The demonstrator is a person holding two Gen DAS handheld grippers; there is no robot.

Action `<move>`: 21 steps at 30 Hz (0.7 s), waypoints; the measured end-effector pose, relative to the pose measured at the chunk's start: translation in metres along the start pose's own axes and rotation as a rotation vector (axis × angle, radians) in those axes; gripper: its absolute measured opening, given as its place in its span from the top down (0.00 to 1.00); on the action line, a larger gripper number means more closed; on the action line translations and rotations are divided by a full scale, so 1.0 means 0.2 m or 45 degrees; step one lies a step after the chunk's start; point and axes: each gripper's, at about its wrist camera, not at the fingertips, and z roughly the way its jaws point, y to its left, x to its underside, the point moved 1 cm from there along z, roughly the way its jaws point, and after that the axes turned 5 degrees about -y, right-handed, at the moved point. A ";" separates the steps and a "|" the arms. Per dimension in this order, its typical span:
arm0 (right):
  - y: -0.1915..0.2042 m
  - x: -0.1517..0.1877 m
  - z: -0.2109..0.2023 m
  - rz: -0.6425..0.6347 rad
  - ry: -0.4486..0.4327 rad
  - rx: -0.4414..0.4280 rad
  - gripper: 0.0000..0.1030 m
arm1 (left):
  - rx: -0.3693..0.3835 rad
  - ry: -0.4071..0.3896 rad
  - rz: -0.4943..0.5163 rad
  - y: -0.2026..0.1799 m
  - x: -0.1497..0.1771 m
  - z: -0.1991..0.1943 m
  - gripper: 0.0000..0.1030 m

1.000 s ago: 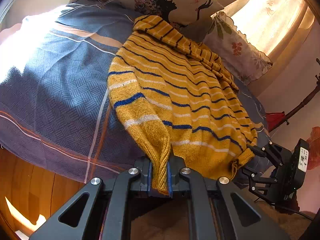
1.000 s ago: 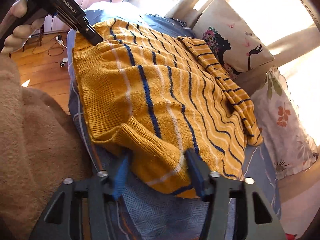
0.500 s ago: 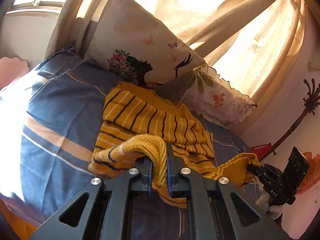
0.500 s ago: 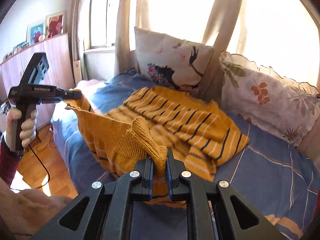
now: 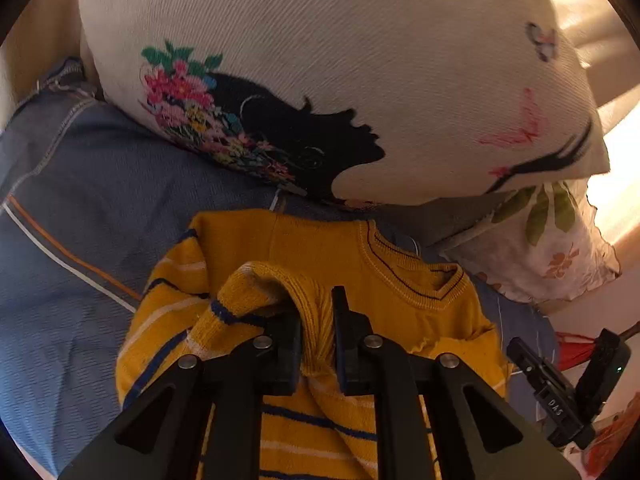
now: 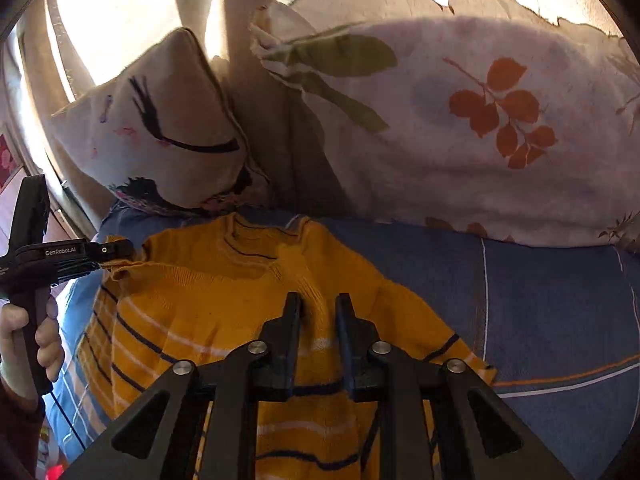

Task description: Fold small clothes

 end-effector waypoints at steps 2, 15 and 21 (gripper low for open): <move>-0.07 -0.01 0.08 0.054 0.032 0.011 0.55 | 0.108 0.026 -0.104 0.07 -0.03 0.02 0.88; -0.28 0.18 -0.21 0.186 0.024 -0.062 0.42 | 0.005 -0.117 -0.031 0.25 -0.03 -0.34 0.38; -0.37 0.40 -0.39 0.269 0.051 -0.090 0.34 | -0.116 -0.021 0.093 0.37 0.20 -0.36 0.38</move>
